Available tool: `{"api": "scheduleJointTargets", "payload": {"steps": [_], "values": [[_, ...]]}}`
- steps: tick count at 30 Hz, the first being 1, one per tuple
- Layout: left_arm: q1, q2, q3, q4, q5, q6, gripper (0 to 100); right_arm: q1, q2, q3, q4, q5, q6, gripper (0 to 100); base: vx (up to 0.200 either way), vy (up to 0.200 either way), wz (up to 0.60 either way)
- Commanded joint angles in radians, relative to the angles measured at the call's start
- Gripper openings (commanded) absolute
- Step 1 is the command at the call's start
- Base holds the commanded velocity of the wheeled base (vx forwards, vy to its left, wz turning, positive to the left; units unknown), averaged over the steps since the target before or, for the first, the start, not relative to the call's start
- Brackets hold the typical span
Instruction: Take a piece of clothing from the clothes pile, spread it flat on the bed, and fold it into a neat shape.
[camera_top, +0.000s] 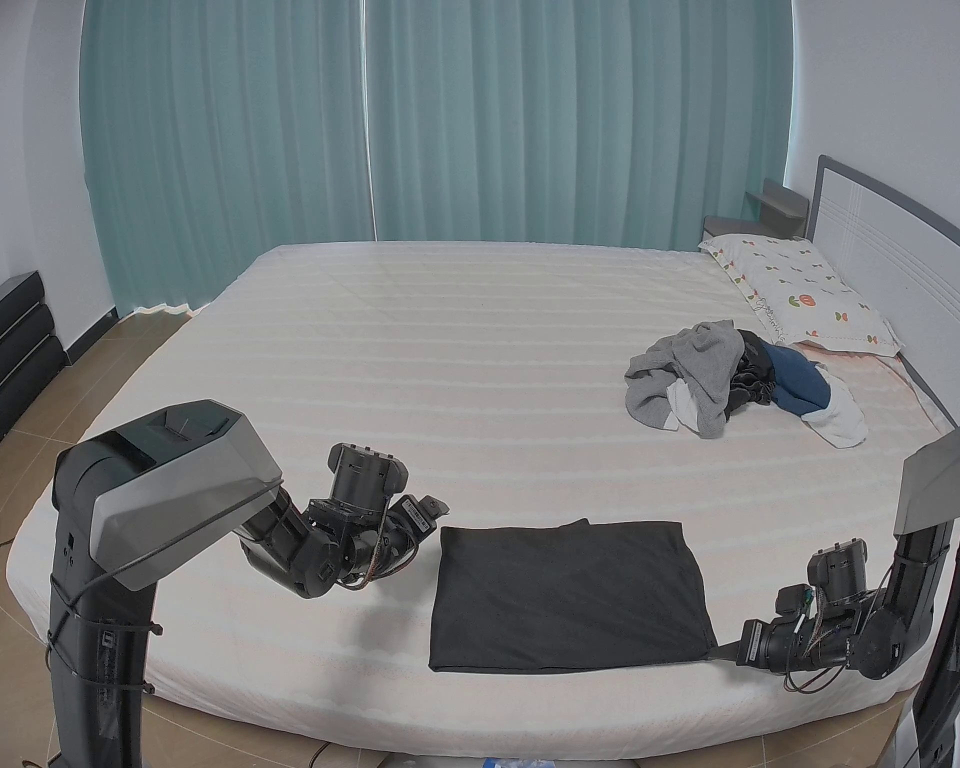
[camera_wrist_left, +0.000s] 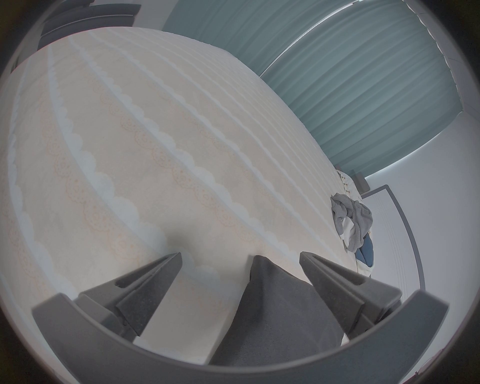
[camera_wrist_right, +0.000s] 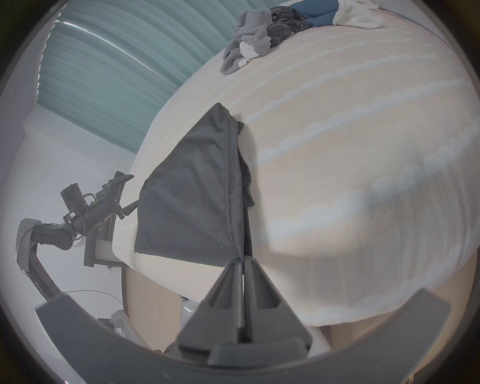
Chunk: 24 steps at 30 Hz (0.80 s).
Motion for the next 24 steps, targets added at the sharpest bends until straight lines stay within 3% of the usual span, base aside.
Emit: {"api": "scheduleJointTargets", "payload": {"steps": [1, 14, 15, 24], "values": [[0.000, 0.000, 0.000, -0.001, 0.000, 0.000, 100, -0.012, 0.004, 0.009, 0.000, 0.001, -0.016, 0, 0.000, 0.000, 0.00], [-0.001, -0.008, 0.008, 0.004, -0.001, -0.002, 100, -0.009, 0.010, 0.006, -0.002, 0.000, -0.025, 0, 0.000, 0.000, 0.00], [-0.001, -0.009, 0.014, 0.004, -0.001, -0.002, 100, -0.009, 0.007, 0.006, -0.002, 0.000, -0.025, 100, 0.000, 0.000, 0.00], [-0.024, -0.043, 0.066, -0.001, -0.023, 0.003, 100, -0.041, -0.002, 0.010, -0.088, 0.007, -0.006, 100, 0.000, 0.000, 0.00]]}}
